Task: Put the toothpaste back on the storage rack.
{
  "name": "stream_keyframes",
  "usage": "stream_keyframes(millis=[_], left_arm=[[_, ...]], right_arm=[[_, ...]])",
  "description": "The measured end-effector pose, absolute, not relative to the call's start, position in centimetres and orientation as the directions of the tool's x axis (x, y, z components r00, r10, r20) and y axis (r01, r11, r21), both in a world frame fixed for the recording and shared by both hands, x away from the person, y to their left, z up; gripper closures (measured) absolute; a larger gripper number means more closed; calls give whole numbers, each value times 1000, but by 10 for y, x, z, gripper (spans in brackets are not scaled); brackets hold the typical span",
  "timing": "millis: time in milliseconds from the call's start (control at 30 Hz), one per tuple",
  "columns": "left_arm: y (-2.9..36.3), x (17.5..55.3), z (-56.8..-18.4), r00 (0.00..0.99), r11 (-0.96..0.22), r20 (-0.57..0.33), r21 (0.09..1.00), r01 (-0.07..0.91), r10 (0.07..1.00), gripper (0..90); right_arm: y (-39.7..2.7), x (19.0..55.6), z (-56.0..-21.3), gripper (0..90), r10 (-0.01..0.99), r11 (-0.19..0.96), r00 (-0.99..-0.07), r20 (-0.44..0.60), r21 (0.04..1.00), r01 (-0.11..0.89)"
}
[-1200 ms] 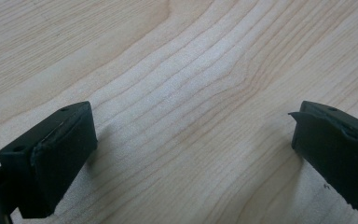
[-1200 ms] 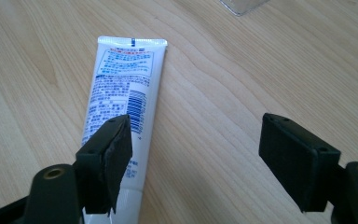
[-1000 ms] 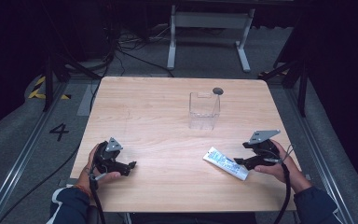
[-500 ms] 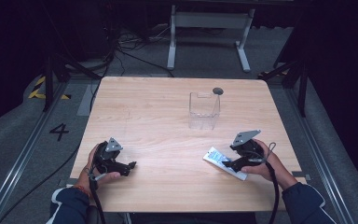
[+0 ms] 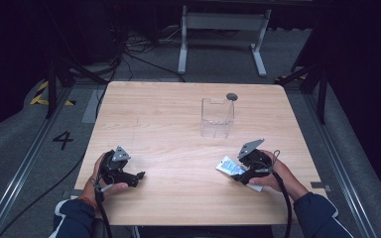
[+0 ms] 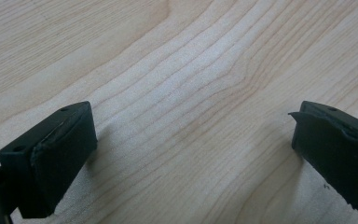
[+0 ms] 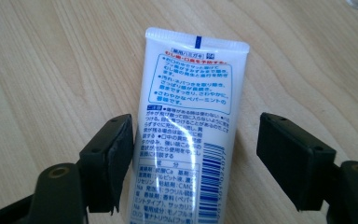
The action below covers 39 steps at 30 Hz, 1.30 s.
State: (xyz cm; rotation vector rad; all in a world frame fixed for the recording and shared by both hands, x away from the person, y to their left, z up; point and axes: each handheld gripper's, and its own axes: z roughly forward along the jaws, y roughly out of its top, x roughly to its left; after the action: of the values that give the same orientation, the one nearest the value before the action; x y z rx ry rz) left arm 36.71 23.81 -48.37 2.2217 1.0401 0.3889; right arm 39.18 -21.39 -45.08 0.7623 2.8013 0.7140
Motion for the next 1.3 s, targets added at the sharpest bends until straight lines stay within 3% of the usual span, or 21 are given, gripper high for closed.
stream_keyframes(millis=[633, 1300], left_arm=[[238, 367, -484, 642, -477, -5, 665, 575, 767, 3], [238, 367, -484, 642, -477, -5, 664, 575, 767, 3]], right_arm=[[-196, 402, -452, 362, 514, 788, -858, 3, 393, 473], [-201, 398, -448, 552, 502, 789, -865, 7, 406, 461]])
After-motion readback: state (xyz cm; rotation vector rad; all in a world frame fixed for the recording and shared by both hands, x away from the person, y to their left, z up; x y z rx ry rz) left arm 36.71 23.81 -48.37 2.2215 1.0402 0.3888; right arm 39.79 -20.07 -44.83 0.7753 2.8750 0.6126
